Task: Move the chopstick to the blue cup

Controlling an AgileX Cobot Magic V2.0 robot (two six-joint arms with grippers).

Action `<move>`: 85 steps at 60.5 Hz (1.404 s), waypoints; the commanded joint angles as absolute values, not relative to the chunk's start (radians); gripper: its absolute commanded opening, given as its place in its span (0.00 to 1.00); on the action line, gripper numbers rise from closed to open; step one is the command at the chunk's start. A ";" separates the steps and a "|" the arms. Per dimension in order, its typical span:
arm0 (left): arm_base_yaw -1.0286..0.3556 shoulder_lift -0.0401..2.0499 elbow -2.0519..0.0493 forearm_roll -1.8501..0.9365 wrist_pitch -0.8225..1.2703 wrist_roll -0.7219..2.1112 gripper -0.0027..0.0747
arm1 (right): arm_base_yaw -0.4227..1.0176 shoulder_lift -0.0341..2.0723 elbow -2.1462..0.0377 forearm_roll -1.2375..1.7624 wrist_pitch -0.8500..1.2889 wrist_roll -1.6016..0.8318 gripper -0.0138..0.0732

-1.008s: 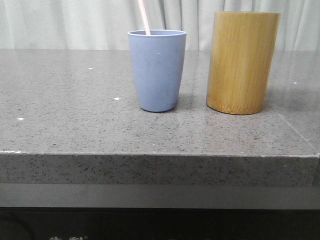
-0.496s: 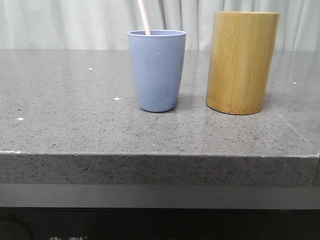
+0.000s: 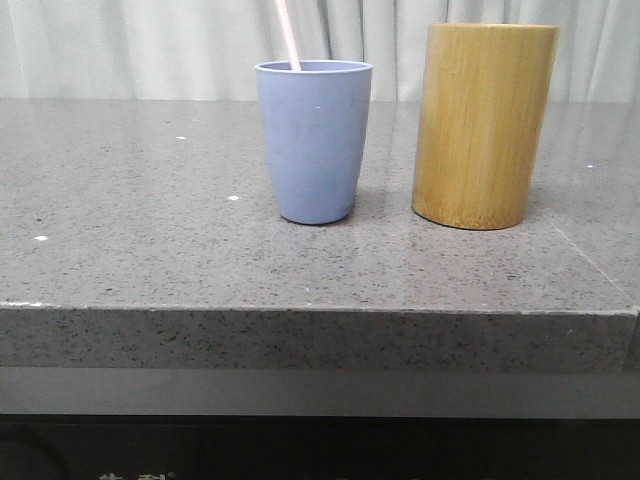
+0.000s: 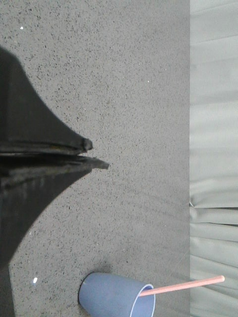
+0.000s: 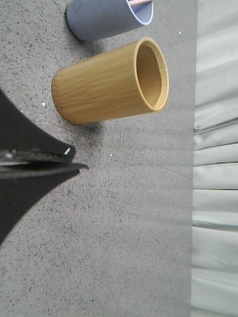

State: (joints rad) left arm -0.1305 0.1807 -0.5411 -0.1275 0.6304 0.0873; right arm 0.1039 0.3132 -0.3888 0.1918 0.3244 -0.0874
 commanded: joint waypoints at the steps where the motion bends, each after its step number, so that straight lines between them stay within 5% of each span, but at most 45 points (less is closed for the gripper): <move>1: -0.129 0.193 -0.567 -0.141 0.547 0.078 0.01 | 0.101 0.252 -0.388 0.195 0.227 -0.100 0.06; 68: -0.129 0.190 -0.562 -0.139 0.544 0.078 0.01 | 0.101 0.205 -0.386 0.196 0.227 -0.100 0.06; 85: -0.121 0.003 -0.390 -0.109 0.394 0.078 0.01 | 0.101 0.205 -0.386 0.196 0.227 -0.100 0.06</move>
